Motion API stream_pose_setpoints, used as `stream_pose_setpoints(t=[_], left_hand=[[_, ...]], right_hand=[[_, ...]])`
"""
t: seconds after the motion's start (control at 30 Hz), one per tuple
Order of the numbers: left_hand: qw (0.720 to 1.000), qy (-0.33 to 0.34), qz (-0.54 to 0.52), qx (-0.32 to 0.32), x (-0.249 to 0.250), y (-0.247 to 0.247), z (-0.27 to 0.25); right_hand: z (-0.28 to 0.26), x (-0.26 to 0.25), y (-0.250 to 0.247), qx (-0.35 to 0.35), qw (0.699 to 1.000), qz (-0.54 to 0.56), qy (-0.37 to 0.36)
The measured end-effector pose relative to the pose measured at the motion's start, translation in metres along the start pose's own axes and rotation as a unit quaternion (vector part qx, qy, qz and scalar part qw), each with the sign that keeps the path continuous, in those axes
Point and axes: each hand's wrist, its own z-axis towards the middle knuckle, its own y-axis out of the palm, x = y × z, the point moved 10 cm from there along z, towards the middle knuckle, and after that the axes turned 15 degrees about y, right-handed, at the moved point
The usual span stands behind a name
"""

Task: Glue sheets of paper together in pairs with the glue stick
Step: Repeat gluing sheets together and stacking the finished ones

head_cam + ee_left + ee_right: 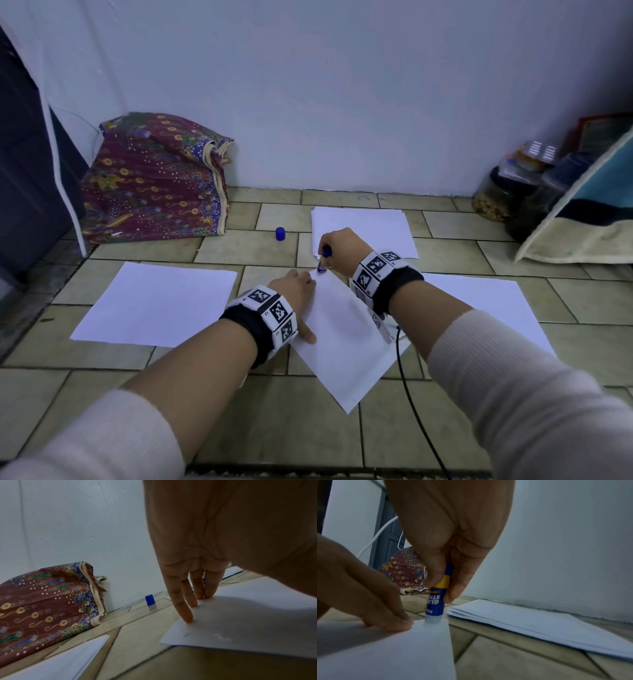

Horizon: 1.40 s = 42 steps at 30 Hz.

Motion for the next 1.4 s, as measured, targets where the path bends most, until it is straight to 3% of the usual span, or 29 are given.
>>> stream_pose_setpoints(t=[0.3, 1.23, 1.4], left_hand=[[1.000, 0.013, 0.013, 0.010, 0.000, 0.002, 0.000], [0.998, 0.025, 0.065, 0.005, -0.004, 0.006, 0.012], [0.999, 0.018, 0.028, 0.016, -0.008, 0.005, 0.009]], right_hand=[[-0.013, 0.000, 0.001, -0.018, 0.994, -0.100, -0.035], [-0.099, 0.084, 0.013, -0.067, 0.994, -0.077, -0.031], [-0.108, 0.099, 0.012, -0.073, 0.993, -0.084, -0.023]])
